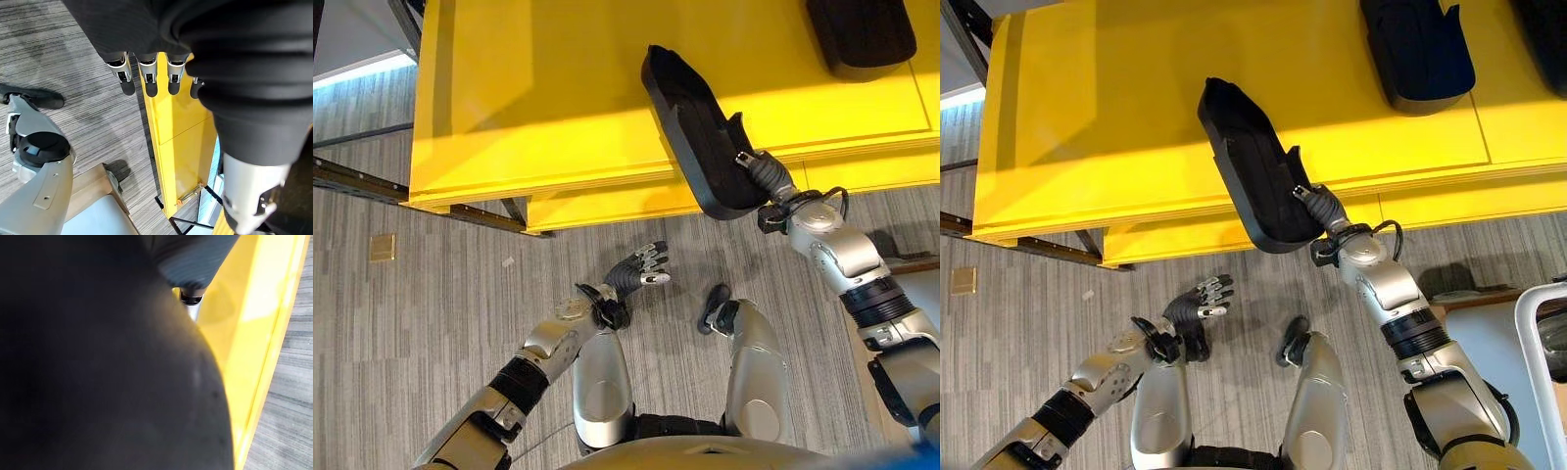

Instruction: Move parts from the plastic box to the shelf.

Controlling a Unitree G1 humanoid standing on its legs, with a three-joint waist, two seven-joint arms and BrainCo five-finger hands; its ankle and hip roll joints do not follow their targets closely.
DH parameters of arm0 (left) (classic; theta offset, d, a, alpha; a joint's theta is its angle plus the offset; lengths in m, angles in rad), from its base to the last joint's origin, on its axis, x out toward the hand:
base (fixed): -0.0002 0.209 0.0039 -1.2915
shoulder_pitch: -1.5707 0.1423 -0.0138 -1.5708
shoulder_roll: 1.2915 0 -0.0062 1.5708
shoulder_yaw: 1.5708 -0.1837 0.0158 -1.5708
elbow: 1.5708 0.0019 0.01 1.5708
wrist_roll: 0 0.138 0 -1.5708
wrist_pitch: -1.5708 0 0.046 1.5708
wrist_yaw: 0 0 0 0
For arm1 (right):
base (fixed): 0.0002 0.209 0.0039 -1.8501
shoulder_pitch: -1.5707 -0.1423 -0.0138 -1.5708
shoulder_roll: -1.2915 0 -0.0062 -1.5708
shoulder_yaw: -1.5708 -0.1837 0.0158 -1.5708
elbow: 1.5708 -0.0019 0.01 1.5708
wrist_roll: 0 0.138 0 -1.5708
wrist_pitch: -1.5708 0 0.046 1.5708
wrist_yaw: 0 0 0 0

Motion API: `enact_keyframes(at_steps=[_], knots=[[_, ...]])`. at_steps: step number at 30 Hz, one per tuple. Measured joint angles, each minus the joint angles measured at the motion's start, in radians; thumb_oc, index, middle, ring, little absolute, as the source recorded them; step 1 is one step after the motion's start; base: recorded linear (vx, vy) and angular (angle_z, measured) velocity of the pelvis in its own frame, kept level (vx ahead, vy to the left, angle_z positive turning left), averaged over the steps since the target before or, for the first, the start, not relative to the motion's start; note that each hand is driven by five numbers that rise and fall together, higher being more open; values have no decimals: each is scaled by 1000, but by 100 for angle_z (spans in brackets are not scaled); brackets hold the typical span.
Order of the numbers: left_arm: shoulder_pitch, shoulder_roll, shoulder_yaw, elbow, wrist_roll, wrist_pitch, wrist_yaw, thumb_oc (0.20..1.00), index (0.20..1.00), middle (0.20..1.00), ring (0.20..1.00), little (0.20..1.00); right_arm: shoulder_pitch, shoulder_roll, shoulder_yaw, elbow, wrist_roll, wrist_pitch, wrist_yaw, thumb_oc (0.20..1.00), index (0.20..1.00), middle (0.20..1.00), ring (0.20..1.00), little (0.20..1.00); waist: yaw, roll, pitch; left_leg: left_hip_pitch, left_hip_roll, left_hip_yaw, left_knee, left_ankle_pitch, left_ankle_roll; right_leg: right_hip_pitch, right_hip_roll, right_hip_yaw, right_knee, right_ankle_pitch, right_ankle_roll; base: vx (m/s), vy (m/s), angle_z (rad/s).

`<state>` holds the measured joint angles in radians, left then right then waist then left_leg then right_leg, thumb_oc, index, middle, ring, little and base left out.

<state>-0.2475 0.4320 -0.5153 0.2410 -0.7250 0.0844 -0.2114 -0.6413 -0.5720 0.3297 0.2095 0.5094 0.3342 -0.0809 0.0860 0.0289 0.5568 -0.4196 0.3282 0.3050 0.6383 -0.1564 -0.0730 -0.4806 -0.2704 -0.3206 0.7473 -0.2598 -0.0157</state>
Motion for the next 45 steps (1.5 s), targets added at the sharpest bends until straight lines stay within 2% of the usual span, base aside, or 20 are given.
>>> enact_keyframes(at_steps=[5,7,8,9,11,12,13,14,15,16,19,23,28,31,37,45], knots=[[-12,7,0,0,-2,2,0,1000,1000,1000,1000,1000,-100,4,58,119,1,2,-9,200,200,200,200,200,-3,-4,-1,-8,-3,-16,9,-4,-7,1,0,-4,-3,2,3,54,10,-2],[-13,11,-1,0,-10,18,0,1000,1000,1000,1000,1000,-163,6,87,183,-1,3,-20,200,200,200,200,200,9,-4,-2,-18,-14,-36,-19,-4,-7,0,2,-26,-44,19,34,59,25,-17],[-10,14,-3,-2,-15,22,0,1000,1000,1000,1000,1000,-179,6,89,202,-3,6,-45,200,200,200,200,200,29,-3,-1,-24,-13,-40,-30,-4,-6,-5,5,-26,-26,12,41,88,39,2],[-19,33,-3,-4,-38,30,1,1000,1000,1000,1000,1000,-203,5,99,247,-1,20,-52,200,200,200,200,200,33,-15,-1,-28,-30,-47,-22,-1,-12,1,-12,-29,-18,-6,44,96,43,17],[-21,50,-6,-6,-50,38,1,1000,1000,1000,1000,1000,-250,7,119,303,-3,22,-63,200,200,200,200,200,40,-18,-3,-38,-42,-54,66,-20,14,2,-11,-43,-57,2,62,84,33,-11],[-2,45,-5,-12,-53,43,2,1000,1000,1000,1000,1000,-295,-1,138,330,-4,23,-83,200,200,200,200,200,57,16,-10,4,-35,-72,25,-76,43,-9,10,-64,-54,10,90,65,16,-46],[-12,56,-3,-11,-66,47,3,1000,1000,1000,1000,1000,-313,-8,138,338,-6,19,-108,200,200,200,200,200,59,-1,-3,-3,-41,-65,23,-75,19,-27,-7,-23,53,-19,73,61,16,-14],[-19,57,-1,-11,-73,50,10,1000,1000,1000,1000,1000,-327,-17,134,351,-8,19,-134,200,200,200,200,200,56,-15,-4,-13,-58,-69,18,-72,18,3,-22,0,87,-42,80,47,21,49],[-35,56,-4,-15,-83,53,15,1000,1000,1000,1000,1000,-368,-29,128,390,-20,19,-159,200,200,200,200,200,62,-24,-3,-17,-76,-65,14,-68,22,77,-33,0,15,-74,43,47,31,53],[-28,54,-7,-16,-89,56,18,1000,1000,1000,1000,1000,-433,-28,126,443,-25,19,-175,200,200,200,200,200,75,-4,2,-25,-60,-69,3,-54,28,76,-15,-6,-3,-55,44,51,43,30],[-10,63,-52,-13,-91,66,20,1000,1000,1000,1000,1000,-589,-32,128,565,-23,4,-222,200,200,200,200,200,112,-7,3,-19,-62,-66,-26,5,27,77,-16,-14,-6,-45,28,46,38,5],[-71,68,-67,-13,-141,64,31,1000,1000,1000,1000,1000,-704,7,186,732,-11,-30,-274,200,200,200,200,200,154,-9,3,-41,-74,-73,-1,-6,30,85,-33,-36,-21,-38,29,37,53,13],[-85,109,-66,-13,-159,60,59,1000,1000,1000,1000,1000,-704,14,215,731,-23,-38,-316,200,200,200,200,200,184,-18,4,-89,-83,-94,4,-11,39,72,-30,-58,-51,-21,38,7,10,11],[-59,131,-67,-16,-160,61,61,1000,1000,1000,1000,1000,-704,14,233,722,-21,-35,-325,200,200,200,200,200,183,-41,4,-89,-81,-94,6,-13,41,73,-26,-58,-55,-19,37,58,11,-3],[-74,130,-73,-14,-198,61,66,1000,1000,1000,1000,1000,-705,14,249,773,-32,-27,-415,200,200,200,200,200,178,-41,4,-106,-67,-94,7,-13,44,67,-14,-58,-77,2,42,26,7,-4],[-67,151,-78,-32,-235,61,65,1000,1000,1000,1000,1000,-809,9,311,848,-51,-13,-468,200,200,200,200,200,178,-41,4,-179,-65,-98,47,-15,50,-11,-18,-57,-29,-4,31,0,0,0]])
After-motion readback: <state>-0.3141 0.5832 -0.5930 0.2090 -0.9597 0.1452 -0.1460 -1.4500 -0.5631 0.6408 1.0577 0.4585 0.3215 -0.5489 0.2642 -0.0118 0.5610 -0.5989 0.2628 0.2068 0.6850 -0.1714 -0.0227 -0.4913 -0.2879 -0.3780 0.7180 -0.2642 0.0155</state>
